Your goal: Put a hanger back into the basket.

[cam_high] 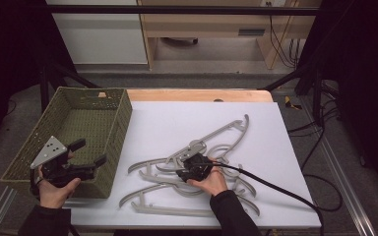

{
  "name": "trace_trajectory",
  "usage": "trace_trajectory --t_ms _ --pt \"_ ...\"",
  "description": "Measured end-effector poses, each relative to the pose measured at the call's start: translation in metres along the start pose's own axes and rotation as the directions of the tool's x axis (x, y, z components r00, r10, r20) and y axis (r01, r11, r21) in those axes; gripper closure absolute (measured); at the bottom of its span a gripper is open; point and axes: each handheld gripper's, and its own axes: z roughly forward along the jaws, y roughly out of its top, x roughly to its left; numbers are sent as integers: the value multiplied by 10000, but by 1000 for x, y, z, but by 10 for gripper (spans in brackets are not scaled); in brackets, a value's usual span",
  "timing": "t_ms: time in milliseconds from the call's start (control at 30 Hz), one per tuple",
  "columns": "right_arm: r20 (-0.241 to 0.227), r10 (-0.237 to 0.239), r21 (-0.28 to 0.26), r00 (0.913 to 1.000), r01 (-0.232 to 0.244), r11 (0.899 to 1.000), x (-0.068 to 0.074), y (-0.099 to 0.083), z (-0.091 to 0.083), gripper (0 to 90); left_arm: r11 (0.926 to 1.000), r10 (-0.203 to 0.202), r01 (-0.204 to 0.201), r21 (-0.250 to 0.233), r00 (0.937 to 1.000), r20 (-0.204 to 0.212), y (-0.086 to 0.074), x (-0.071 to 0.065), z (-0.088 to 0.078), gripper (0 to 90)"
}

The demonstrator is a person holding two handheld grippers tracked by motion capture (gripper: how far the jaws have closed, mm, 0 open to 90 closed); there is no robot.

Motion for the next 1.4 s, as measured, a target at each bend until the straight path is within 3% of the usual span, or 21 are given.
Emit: trace_trajectory --t_ms 100,233,433,567,633,667,833,933,967,1000,1100,1267,1300,1333,1367,1400 --pt "113 -235 -62 9997 235 9997 0 0 -1 621 10000 49 -49 39 10000 6 0 -1 1 68" --pt "158 -332 41 9993 331 9994 -1 0 -2 657 10000 25 -25 25 10000 0 0 0 0 68" --pt "-22 -855 37 9963 855 9963 -5 0 -5 705 10000 59 -59 33 10000 -1 0 0 -1 69" --pt "-11 -1123 -60 9937 1123 9937 -8 2 -10 801 10000 73 -73 44 10000 -2 0 0 0 69" --pt "90 -1017 -33 9948 1018 9948 -7 3 -11 817 10000 72 -72 34 10000 -6 0 0 -1 69" --pt "-89 -1008 -94 9949 1008 9949 -9 3 -14 822 10000 61 -61 20 10000 -7 0 0 -1 69" --pt "-361 -1540 -240 9874 1532 9879 -7 3 -21 823 10000 73 -73 17 10000 -8 0 0 -1 69" --pt "-566 -1594 -327 9856 1578 9869 -5 3 -23 823 10000 91 -91 31 10000 0 0 0 -1 69" --pt "-1022 -1819 -267 9780 1801 9833 -2 1 -24 822 10000 91 -91 27 10000 3 1 0 -1 69" --pt "-1022 -1819 -267 9780 1801 9833 -2 1 -24 822 10000 91 -91 22 10000 4 1 0 -1 69" --pt "-1450 -2128 -25 9663 2147 9767 5 -8 -26 819 10000 38 -38 -28 10000 5 1 -1 -1 70" --pt "-1456 -1817 -208 9725 1806 9833 5 -12 -30 782 9999 109 -109 25 9999 33 1 -2 0 70" --pt "-1408 -1578 -521 9774 1518 9870 3 -12 -36 695 10000 84 -84 6 10000 31 1 -2 0 69" --pt "-1408 -1578 -521 9774 1518 9870 3 -12 -36 695 9999 120 -120 37 9999 40 1 -2 0 69" --pt "-1292 -1411 -713 9815 1327 9886 3 -11 -41 637 9999 121 -122 42 9999 42 1 -2 0 69" --pt "-973 -1111 -1103 9890 1003 9888 -1 -10 -56 582 9999 103 -103 25 9999 39 1 -2 -1 70"
